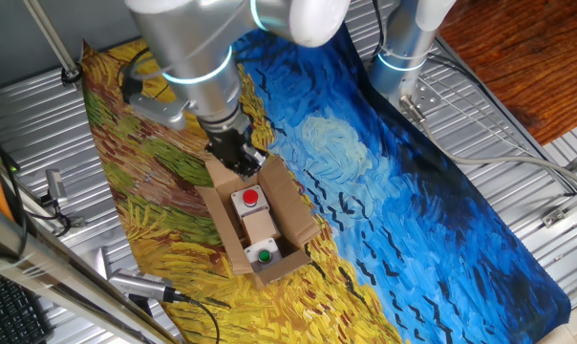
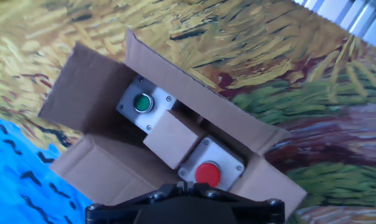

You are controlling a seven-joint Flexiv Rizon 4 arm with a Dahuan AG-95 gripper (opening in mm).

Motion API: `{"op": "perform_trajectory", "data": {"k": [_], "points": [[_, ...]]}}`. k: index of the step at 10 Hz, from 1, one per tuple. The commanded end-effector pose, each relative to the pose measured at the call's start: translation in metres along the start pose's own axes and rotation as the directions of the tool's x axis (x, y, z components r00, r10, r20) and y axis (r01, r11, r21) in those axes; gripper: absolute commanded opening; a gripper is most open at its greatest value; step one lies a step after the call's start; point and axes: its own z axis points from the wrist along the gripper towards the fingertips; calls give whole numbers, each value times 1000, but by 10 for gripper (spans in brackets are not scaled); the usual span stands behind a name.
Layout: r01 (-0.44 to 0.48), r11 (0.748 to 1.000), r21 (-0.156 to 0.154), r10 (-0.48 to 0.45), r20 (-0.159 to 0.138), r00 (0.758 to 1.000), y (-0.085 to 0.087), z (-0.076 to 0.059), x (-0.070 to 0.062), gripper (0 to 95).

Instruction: Open a box

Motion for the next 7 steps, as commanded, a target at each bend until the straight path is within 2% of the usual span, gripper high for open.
{"op": "perform_trajectory", "data": {"k": [1, 3, 4, 6, 7], "points": [[-139, 990, 13, 139, 31, 990, -1, 0, -1, 0], [-165, 986, 13, 165, 29, 986, -3, 0, -2, 0], [-140, 990, 17, 139, 21, 990, -12, -4, -3, 0], [-91, 996, 21, 91, 14, 996, -38, -12, 2, 0], [-41, 999, 21, 41, 13, 999, -64, -12, 12, 0]]}}
